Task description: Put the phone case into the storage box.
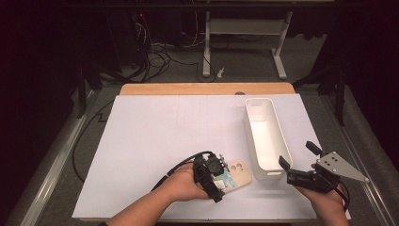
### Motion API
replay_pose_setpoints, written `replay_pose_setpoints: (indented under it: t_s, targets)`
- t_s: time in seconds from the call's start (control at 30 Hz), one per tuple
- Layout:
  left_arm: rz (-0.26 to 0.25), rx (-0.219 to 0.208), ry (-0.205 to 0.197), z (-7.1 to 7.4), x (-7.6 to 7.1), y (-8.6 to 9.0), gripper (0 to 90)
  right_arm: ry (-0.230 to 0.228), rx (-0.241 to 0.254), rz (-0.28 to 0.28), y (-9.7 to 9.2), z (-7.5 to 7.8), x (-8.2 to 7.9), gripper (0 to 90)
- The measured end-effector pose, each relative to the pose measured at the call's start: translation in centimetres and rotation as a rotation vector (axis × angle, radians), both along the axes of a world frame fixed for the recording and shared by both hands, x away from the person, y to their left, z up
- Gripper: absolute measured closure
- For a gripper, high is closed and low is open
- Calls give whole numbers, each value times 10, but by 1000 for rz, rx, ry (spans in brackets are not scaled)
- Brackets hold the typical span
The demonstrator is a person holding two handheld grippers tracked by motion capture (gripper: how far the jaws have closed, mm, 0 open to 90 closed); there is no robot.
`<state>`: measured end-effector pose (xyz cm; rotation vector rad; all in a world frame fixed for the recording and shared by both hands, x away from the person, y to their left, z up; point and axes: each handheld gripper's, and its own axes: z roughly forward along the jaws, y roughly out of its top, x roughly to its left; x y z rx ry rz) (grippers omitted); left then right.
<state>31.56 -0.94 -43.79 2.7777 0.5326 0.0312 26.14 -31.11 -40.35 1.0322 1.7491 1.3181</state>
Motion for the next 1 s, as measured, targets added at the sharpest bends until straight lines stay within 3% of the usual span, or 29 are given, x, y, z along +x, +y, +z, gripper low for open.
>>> replay_pose_setpoints:
  t_s: [0.43,1.0]
  targets:
    - [5,82,4,-12,4,-17,1,-1,3,0,-1,0,0,9]
    - [8,93,53,-14,11,-22,8,0,3,3,0,0,1,9]
